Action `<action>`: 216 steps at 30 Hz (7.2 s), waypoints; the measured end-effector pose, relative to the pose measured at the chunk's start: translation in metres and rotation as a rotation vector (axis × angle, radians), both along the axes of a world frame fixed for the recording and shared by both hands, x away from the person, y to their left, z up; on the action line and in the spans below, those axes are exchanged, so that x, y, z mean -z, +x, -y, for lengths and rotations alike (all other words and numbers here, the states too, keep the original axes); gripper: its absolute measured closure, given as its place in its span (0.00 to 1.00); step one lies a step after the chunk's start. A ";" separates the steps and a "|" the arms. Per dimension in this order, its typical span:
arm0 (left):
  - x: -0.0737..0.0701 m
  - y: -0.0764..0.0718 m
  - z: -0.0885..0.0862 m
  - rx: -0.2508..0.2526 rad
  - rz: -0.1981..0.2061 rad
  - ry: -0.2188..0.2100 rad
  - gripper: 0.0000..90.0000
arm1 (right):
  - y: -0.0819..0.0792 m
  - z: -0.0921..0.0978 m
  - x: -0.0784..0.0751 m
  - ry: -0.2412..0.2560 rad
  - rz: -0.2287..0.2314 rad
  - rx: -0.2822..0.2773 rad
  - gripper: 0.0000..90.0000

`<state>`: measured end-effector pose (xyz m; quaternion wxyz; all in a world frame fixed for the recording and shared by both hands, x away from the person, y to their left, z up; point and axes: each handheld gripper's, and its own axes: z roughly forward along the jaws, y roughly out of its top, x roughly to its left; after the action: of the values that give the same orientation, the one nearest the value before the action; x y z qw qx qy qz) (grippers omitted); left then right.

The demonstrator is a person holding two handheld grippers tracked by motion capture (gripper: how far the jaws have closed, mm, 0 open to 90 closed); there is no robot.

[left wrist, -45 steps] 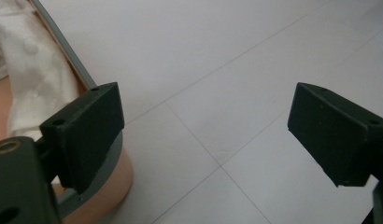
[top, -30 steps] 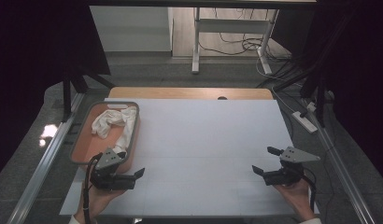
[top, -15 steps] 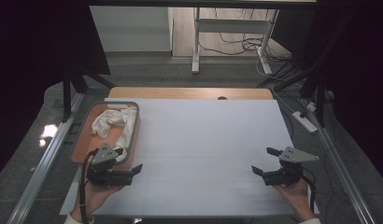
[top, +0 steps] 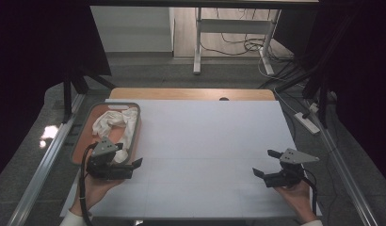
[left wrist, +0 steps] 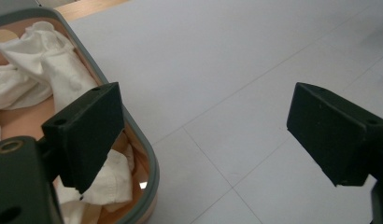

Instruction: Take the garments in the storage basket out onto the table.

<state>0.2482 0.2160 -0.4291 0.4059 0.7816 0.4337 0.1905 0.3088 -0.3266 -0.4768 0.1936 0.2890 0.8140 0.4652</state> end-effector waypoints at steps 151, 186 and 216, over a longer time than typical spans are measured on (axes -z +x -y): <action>0.044 0.219 -0.060 -0.202 -0.275 0.058 0.10 | 0.000 -0.001 0.016 -0.054 -0.034 0.044 0.07; 0.078 0.238 -0.060 -0.169 -0.424 0.229 0.12 | 0.000 -0.001 0.018 -0.066 -0.045 0.050 0.07; 0.057 0.219 -0.065 -0.122 -0.359 0.178 0.73 | -0.001 0.000 0.018 -0.061 -0.047 0.042 0.07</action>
<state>0.4669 0.2809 -0.4860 0.2392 0.8080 0.5271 0.1097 0.3081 -0.3261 -0.4948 0.1927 0.3107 0.8261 0.4289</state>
